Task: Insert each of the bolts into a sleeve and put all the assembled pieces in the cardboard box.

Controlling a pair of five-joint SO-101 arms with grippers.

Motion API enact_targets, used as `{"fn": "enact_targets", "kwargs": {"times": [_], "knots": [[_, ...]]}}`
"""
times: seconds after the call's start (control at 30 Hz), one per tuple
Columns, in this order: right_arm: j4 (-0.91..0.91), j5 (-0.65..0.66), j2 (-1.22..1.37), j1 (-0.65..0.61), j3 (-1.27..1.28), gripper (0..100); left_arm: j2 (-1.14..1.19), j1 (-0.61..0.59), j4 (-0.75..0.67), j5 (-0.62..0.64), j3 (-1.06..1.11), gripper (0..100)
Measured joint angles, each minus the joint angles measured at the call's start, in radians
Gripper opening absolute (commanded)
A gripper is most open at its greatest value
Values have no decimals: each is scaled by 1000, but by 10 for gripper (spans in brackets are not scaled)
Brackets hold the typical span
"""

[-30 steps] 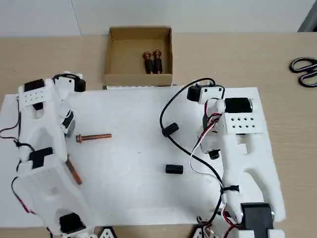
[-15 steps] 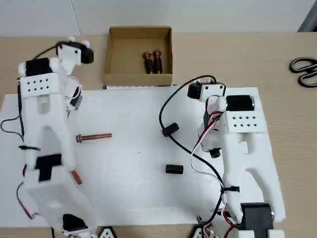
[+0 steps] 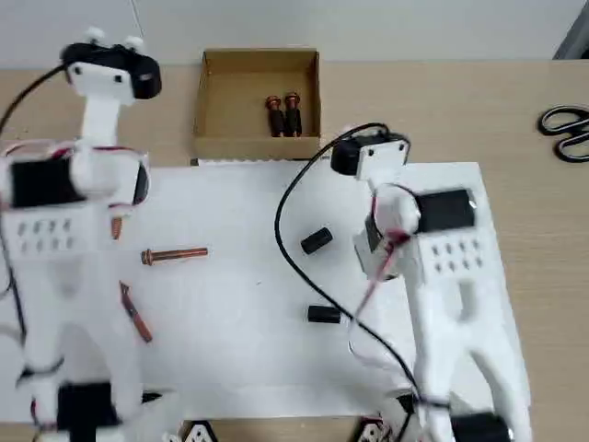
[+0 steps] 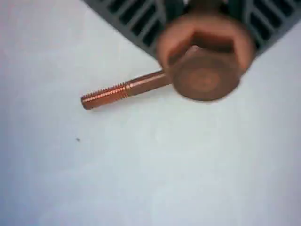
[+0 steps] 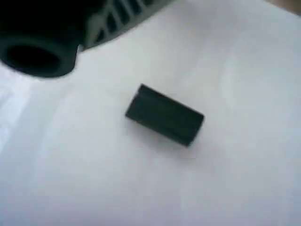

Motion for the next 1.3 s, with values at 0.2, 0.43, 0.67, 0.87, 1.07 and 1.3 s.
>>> {"fn": "enact_targets", "kwargs": {"times": [0.2, 0.43, 0.67, 0.87, 1.07, 1.3], "knots": [[3, -51, -173, -2, 0, 2, -308, 3, 0, 14, 133, 6], [8, -55, -342, 2, 138, 2, -664, 3, 0, 155, 362, 6], [-86, -55, -618, 3, 377, 2, -1008, 3, -132, 353, 669, 6], [-238, -55, -905, -2, 617, 2, -1316, 3, -284, 425, 948, 6], [-333, -55, -1126, -80, 835, 2, -1517, 3, -351, 486, 1111, 6], [-474, -103, -1318, -316, 1045, 2, -1524, 81, -433, 657, 1128, 6]]}}
